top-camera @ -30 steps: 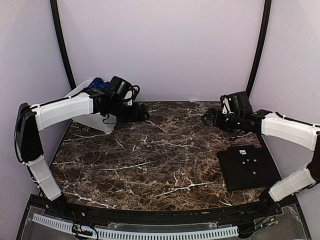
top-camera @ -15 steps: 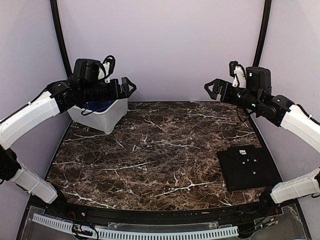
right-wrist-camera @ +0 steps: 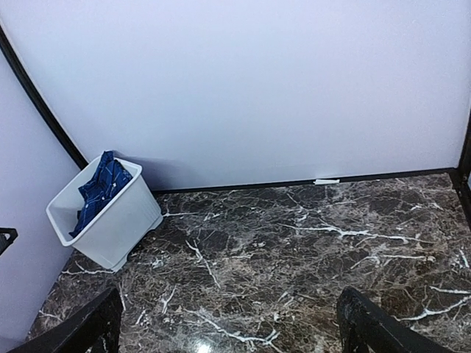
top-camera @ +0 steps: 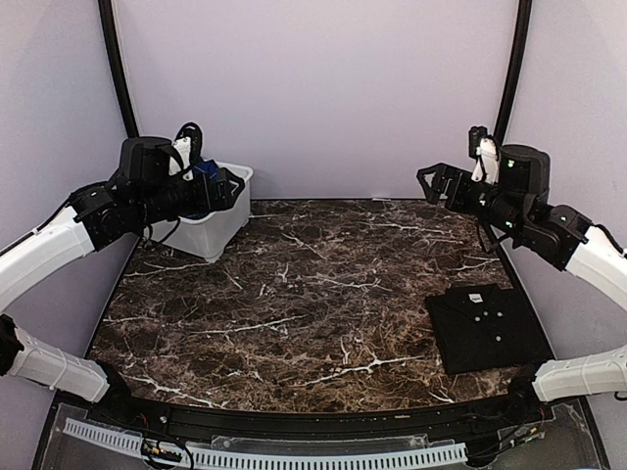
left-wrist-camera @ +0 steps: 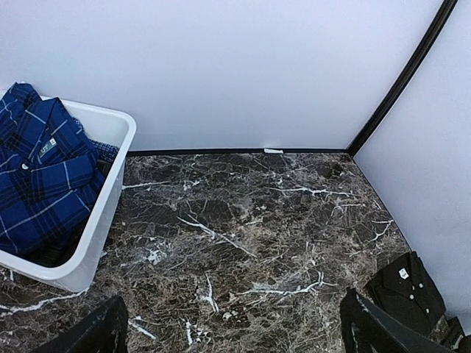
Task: Fold and stack the long sleeve shirts
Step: Reset both arms
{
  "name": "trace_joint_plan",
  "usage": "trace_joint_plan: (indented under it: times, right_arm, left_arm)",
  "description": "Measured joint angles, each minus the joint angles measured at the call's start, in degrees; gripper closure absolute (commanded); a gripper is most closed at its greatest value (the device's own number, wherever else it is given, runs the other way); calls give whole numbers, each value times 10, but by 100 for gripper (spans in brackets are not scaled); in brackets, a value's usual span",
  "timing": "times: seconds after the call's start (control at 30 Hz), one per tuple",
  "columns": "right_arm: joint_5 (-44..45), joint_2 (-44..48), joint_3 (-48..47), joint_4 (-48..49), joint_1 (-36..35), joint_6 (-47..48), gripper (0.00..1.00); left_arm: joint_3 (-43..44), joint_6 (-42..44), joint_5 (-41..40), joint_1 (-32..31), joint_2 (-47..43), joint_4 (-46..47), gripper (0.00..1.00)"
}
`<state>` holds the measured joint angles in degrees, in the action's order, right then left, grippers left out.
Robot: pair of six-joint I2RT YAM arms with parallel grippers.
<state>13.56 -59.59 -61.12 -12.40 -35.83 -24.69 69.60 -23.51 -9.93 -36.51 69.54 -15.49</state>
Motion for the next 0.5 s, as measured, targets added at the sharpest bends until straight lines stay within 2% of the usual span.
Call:
trace_joint_plan:
  times: [0.23, 0.5]
  right_arm:
    - [54, 22, 9, -10, 0, 9, 1]
    - [70, 22, 11, -17, 0, 15, 1]
  left_arm:
    - [-8, 0, -5, 0, 0, 9, 1]
    - [-23, 0, -9, 0, -4, 22, 1]
